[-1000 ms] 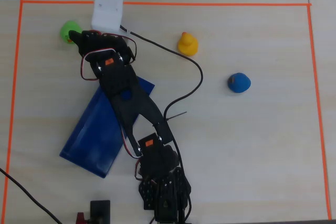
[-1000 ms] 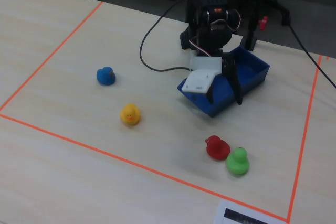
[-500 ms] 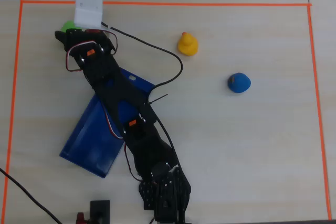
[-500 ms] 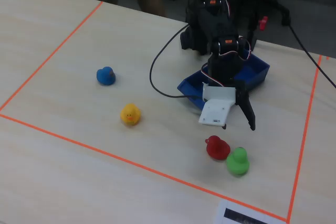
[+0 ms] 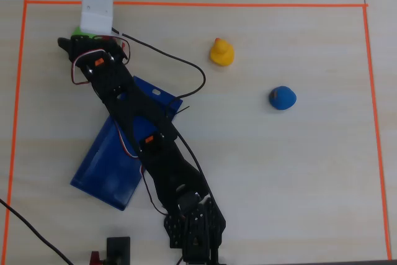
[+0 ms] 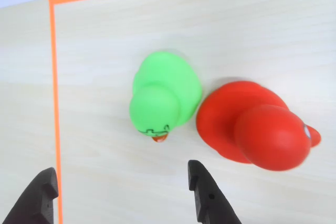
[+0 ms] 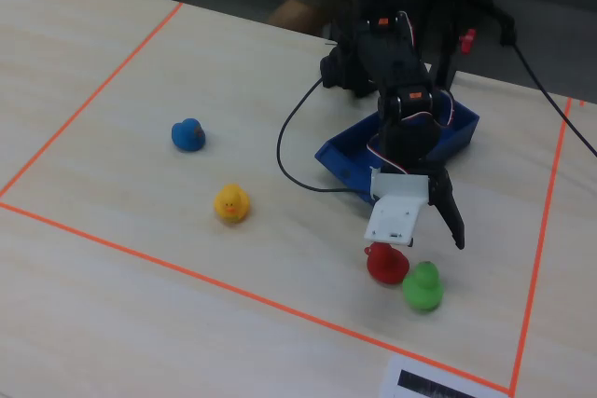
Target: Grasp green duck and put it into box.
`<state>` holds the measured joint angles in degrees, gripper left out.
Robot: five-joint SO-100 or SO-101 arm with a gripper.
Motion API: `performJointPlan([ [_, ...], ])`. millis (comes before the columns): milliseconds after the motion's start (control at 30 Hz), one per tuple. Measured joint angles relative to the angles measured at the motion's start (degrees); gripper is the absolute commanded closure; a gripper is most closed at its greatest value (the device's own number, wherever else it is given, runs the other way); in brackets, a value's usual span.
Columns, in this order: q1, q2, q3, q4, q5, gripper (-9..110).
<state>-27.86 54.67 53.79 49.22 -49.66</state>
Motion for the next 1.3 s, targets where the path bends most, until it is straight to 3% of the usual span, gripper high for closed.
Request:
performJointPlan([
  [1300, 2.3, -11.7, -8.7, -5.8, -1.9, 71],
])
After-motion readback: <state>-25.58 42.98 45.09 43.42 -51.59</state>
